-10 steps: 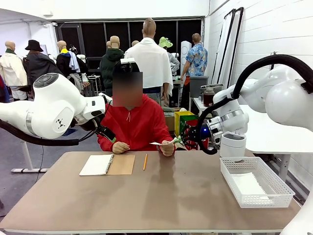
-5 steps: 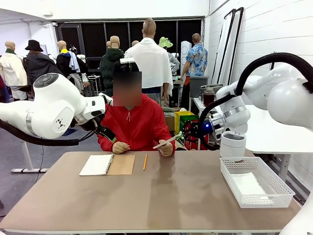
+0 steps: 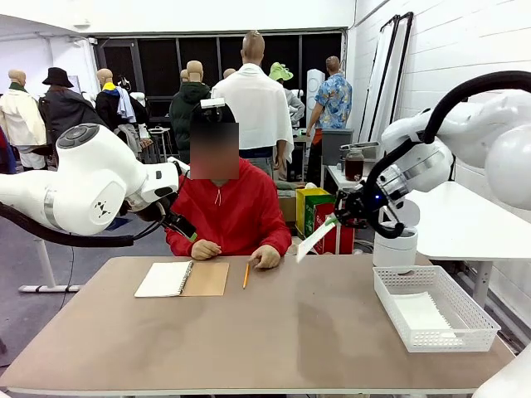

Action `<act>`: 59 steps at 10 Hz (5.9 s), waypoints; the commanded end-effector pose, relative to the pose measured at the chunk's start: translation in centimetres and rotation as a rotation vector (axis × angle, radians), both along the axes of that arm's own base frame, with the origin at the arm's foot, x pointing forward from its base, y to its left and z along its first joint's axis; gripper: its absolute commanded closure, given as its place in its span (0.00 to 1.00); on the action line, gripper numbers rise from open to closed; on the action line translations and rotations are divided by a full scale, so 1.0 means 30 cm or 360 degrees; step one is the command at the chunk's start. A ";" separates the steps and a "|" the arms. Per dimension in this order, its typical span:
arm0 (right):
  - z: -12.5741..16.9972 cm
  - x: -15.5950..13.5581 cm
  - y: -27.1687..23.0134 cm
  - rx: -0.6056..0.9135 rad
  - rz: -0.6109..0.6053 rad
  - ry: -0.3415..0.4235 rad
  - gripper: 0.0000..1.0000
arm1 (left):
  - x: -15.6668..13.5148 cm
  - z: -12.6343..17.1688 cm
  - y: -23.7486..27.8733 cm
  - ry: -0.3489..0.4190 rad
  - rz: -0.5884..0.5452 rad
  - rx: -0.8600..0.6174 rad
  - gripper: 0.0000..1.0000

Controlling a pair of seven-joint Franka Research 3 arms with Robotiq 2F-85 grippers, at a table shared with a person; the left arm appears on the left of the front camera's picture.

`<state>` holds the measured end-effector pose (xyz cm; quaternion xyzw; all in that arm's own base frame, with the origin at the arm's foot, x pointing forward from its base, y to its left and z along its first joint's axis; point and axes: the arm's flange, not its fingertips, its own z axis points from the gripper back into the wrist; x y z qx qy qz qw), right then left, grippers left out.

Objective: Sort the paper based on its condition.
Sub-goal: If a person hands you a paper, place it in the Organizing basket , and if it's crumpled, put it in the Trash can.

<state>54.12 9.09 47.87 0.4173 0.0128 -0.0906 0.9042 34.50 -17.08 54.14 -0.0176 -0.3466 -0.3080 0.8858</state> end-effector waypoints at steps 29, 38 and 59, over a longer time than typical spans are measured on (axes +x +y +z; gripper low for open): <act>-0.184 -0.233 -0.465 -0.0824 0.0497 -0.0200 1.00 | 0.000 -0.005 0.005 0.0006 -0.0001 -0.0005 0.00; -0.342 -0.303 -0.466 -0.1072 0.0189 -0.0118 1.00 | 0.000 -0.005 0.005 0.0006 -0.0001 -0.0005 0.00; -0.362 -0.291 -0.375 -0.1519 0.0071 0.0052 0.00 | 0.000 -0.005 0.005 0.0006 -0.0001 -0.0005 0.00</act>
